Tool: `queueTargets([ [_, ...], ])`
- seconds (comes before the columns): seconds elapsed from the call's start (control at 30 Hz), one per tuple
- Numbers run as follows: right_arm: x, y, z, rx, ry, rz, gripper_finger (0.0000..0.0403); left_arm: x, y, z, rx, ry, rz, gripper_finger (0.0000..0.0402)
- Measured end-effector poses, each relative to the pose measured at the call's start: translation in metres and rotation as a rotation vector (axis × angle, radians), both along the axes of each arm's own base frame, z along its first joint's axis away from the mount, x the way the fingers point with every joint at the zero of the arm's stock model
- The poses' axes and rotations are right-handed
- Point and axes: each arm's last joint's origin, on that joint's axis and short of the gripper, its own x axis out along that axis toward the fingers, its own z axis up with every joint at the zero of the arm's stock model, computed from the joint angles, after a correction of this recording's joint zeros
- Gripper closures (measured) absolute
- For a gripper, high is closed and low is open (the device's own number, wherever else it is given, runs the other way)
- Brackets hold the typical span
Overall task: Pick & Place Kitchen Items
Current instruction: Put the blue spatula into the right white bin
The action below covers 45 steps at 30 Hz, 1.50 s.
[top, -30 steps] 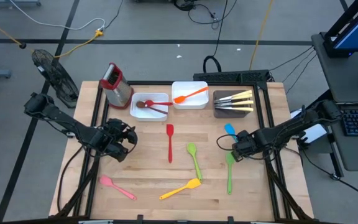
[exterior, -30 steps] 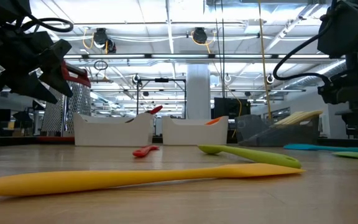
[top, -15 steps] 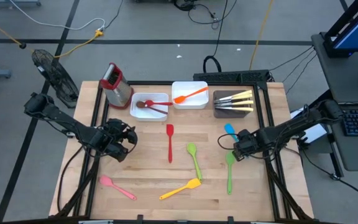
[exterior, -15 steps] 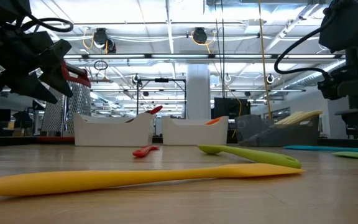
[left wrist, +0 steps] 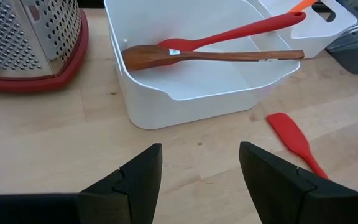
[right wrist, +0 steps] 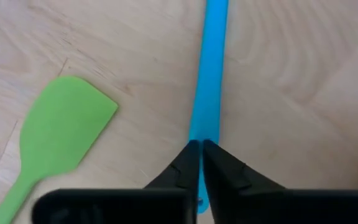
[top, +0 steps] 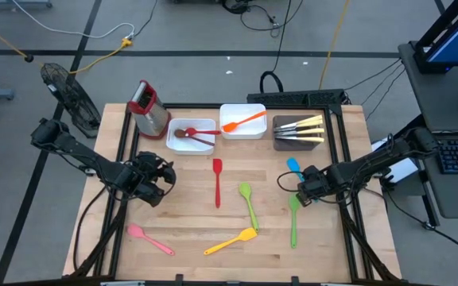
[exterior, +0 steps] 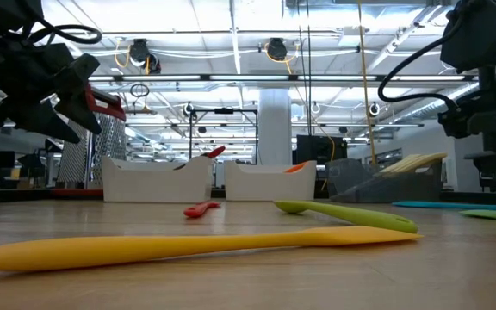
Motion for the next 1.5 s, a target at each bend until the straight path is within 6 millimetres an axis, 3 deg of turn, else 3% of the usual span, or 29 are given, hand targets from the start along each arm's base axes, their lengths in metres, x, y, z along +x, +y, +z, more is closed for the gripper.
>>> queueTargets([
  [0.23,0.001,0.000,0.000,-0.002,-0.009,-0.021,0.0320,0.012,-0.006,0.004,-0.085,-0.181,0.029,0.0183],
  [0.4,-0.006,-0.002,-0.006,-0.023,0.031,-0.032,0.0297,0.028,-0.007,0.013,-0.127,-0.369,0.053,0.0183],
  [0.63,-0.008,-0.004,-0.011,-0.023,0.023,-0.059,0.0298,0.082,-0.007,0.054,0.012,-0.579,-0.369,0.0183],
  [0.7,-0.010,-0.005,-0.016,-0.016,0.023,-0.066,0.0303,0.094,-0.002,0.064,0.066,-0.633,-0.380,0.0183],
  [0.9,-0.022,-0.007,-0.036,0.026,0.066,-0.132,0.0326,0.140,0.006,0.071,0.058,-0.437,-0.418,0.0183],
  [1.1,-0.025,-0.007,-0.038,0.017,0.099,-0.140,0.0350,0.193,0.001,0.070,0.067,-0.256,-0.517,0.0183],
  [1.5,-0.020,-0.004,-0.035,0.050,0.075,-0.157,0.0366,0.260,-0.003,0.063,0.165,-0.137,-0.599,0.0183],
])
